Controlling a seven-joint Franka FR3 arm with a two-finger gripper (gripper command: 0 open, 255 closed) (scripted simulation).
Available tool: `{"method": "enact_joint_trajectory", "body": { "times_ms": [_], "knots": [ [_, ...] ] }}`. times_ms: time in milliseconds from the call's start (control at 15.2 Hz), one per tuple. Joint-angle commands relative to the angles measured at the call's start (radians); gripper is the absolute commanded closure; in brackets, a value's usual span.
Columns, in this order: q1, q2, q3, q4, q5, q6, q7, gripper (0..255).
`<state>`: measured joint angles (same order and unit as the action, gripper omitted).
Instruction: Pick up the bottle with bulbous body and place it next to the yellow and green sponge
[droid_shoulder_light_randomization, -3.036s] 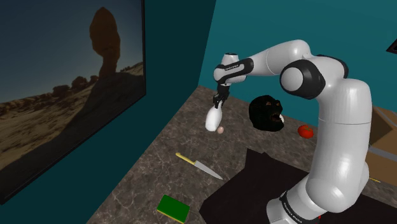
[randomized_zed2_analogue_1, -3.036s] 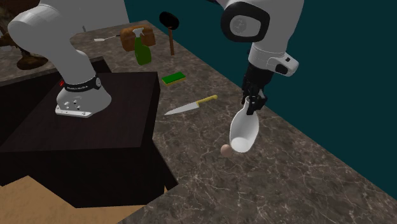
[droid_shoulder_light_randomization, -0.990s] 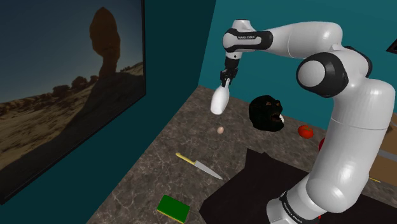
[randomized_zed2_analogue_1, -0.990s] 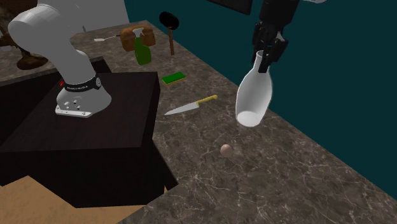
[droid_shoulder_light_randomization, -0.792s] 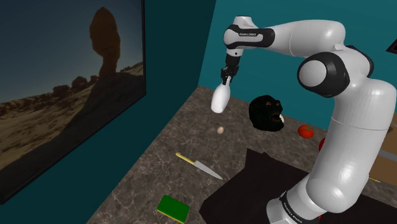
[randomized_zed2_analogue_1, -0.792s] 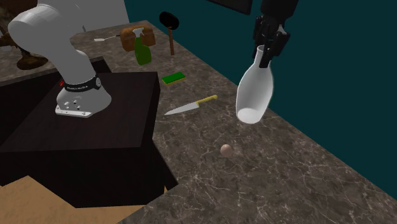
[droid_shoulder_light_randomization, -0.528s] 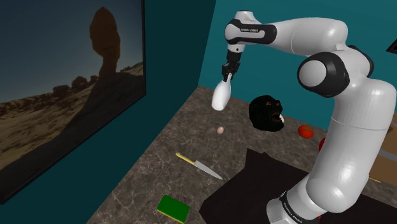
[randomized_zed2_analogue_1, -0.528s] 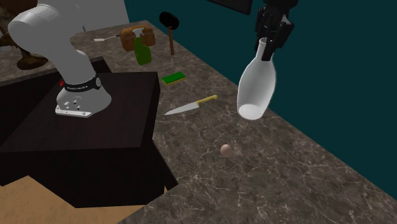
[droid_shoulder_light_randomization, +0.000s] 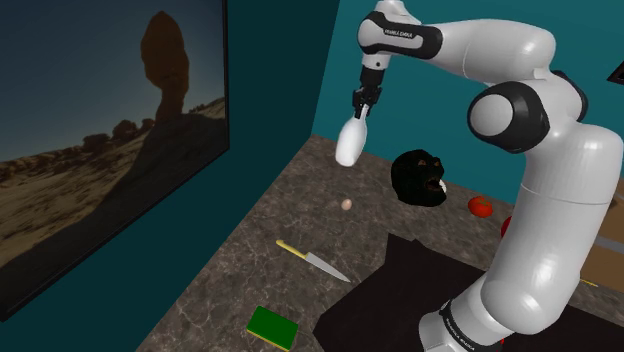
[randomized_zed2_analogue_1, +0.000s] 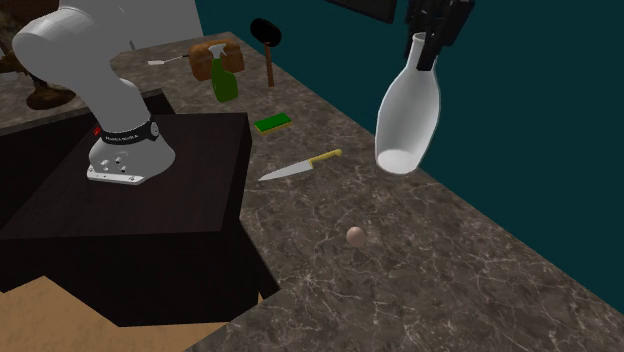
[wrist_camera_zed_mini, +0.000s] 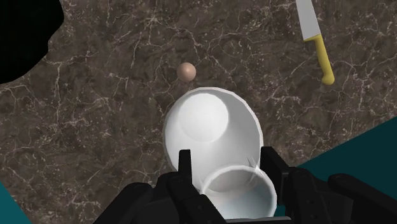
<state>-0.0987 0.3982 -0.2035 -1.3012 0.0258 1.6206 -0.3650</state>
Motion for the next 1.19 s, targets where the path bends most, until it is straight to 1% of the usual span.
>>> {"method": "enact_joint_trajectory", "body": {
  "times_ms": [0, 726, 924, 1122],
  "knots": [
    [-0.003, 0.008, -0.001, 0.04, 0.001, -0.032, -0.002, 255],
    [-0.02, 0.063, -0.001, 0.268, 0.011, -0.205, -0.009, 255],
    [0.039, -0.057, 0.01, 0.089, -0.011, -0.146, 0.048, 255],
    [0.088, -0.153, 0.028, -0.046, -0.028, -0.108, 0.109, 255]
  ]
}}
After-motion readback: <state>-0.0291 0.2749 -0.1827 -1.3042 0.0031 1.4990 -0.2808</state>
